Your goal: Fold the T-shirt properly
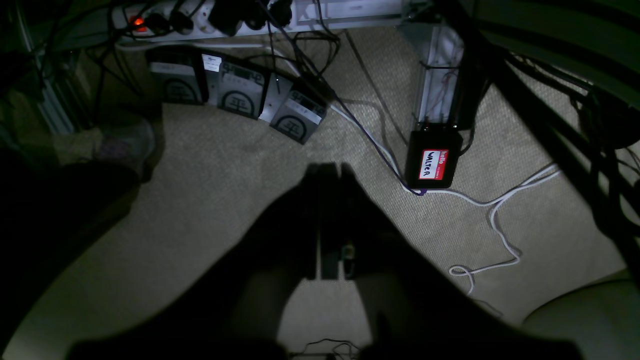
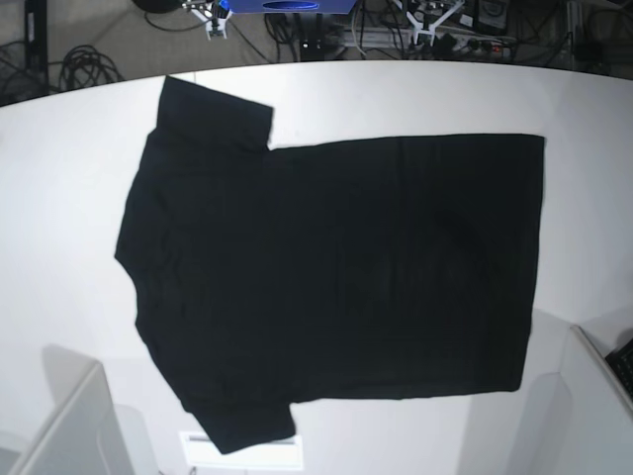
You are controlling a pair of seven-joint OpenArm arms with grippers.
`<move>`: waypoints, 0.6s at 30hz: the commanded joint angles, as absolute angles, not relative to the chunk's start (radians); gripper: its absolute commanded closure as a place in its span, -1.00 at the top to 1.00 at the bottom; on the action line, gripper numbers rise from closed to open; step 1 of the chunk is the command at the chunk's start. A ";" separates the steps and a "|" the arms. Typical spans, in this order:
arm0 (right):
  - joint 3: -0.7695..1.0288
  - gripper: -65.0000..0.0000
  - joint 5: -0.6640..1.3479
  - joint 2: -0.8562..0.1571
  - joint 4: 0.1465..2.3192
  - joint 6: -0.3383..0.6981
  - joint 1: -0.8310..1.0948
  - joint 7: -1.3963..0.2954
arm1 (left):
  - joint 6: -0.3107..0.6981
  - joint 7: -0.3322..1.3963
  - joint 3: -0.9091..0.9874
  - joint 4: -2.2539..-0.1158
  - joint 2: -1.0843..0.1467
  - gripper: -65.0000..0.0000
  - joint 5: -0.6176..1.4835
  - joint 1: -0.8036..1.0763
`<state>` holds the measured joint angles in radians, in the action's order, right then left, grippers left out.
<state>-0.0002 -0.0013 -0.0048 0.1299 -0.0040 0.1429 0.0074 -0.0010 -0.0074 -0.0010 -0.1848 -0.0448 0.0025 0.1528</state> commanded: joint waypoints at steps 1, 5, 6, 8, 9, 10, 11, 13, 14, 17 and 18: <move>0.002 -1.00 0.001 -0.007 0.131 -0.007 0.148 0.008 | -0.005 -0.007 0.004 -0.183 -0.047 -0.82 0.005 0.162; 0.002 -1.00 -0.001 -0.008 0.131 -0.007 0.157 0.008 | -0.005 -0.007 -0.004 -0.188 -0.047 -0.05 -0.001 0.170; 0.001 -1.00 -0.001 -0.008 0.131 -0.007 0.159 0.008 | -0.005 -0.007 -0.004 -0.188 -0.047 0.10 -0.002 0.171; 0.001 -1.00 -0.001 -0.008 0.131 -0.007 0.159 0.008 | -0.005 -0.007 -0.004 -0.188 -0.047 0.18 -0.004 0.171; 0.002 -1.00 -0.001 -0.008 0.131 -0.007 0.159 0.008 | -0.005 -0.007 -0.004 -0.188 -0.047 0.10 -0.002 0.171; 0.002 -1.00 0.001 -0.008 0.131 -0.007 0.159 0.008 | -0.005 -0.007 -0.004 -0.188 -0.047 -0.03 -0.001 0.171; 0.002 -1.00 0.001 -0.008 0.133 -0.007 0.159 0.008 | -0.005 -0.007 -0.004 -0.188 -0.048 -0.17 0.002 0.171; 0.002 -1.00 0.001 -0.008 0.133 -0.007 0.159 0.008 | -0.005 -0.007 -0.004 -0.188 -0.050 -0.60 0.004 0.171; 0.002 -1.00 0.001 -0.008 0.133 -0.007 0.159 0.008 | -0.005 -0.007 -0.004 -0.188 -0.050 -0.83 0.004 0.171; 0.001 -1.00 -0.001 -0.008 0.163 -0.007 0.162 0.008 | -0.005 -0.007 -0.004 -0.189 -0.050 -1.00 0.005 0.166; 0.001 -1.00 -0.001 -0.008 0.177 -0.007 0.165 0.008 | -0.005 -0.007 -0.004 -0.189 -0.050 -1.00 0.005 0.166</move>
